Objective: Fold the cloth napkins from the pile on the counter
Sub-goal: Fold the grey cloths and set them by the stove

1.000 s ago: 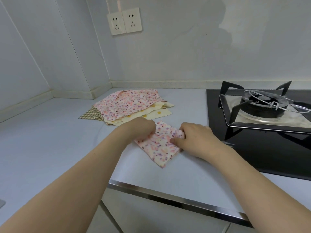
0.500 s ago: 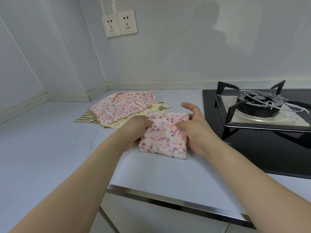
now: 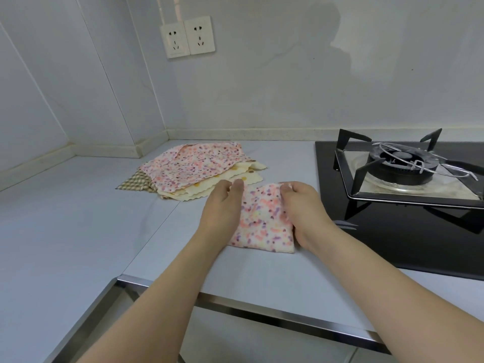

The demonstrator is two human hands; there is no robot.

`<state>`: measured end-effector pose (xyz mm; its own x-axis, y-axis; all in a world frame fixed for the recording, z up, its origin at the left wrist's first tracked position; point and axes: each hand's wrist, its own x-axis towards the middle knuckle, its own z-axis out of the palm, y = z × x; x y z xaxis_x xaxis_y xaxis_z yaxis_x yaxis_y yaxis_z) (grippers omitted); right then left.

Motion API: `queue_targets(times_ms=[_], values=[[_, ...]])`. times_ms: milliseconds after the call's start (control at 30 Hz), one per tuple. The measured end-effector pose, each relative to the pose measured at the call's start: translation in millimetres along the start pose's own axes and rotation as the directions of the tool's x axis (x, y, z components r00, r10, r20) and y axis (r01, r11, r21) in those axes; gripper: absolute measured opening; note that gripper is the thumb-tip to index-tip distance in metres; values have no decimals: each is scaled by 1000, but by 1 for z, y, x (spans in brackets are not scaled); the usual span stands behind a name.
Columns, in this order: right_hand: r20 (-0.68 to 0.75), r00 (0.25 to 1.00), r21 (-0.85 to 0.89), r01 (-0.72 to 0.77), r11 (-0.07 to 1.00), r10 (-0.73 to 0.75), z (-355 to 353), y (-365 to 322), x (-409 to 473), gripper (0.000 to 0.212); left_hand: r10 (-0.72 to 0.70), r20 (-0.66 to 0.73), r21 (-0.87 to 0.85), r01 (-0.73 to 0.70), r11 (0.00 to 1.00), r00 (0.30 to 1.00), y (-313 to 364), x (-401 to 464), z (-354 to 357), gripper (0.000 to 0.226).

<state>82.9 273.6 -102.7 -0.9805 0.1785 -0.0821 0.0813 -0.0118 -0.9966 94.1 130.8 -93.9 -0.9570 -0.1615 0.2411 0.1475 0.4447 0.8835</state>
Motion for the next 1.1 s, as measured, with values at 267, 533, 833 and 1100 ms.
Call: queue_targets(times_ms=[267, 533, 833, 1100], values=[[-52, 992, 179, -101, 979, 112, -1, 2, 6, 29, -54, 55, -142, 61, 988, 997, -9, 23, 4, 36], [-65, 909, 89, -405, 910, 412, -21, -85, 24, 28, -197, 184, -143, 225, 964, 963, 80, 55, 4, 28], [-403, 889, -141, -297, 944, 220, -95, -203, -11, 34, -124, 298, -20, 136, 991, 947, 220, 54, 27, 33], [-550, 834, -231, -202, 952, 43, -237, -237, -49, 34, -49, 403, -109, 101, 989, 914, 333, 7, 126, 30]])
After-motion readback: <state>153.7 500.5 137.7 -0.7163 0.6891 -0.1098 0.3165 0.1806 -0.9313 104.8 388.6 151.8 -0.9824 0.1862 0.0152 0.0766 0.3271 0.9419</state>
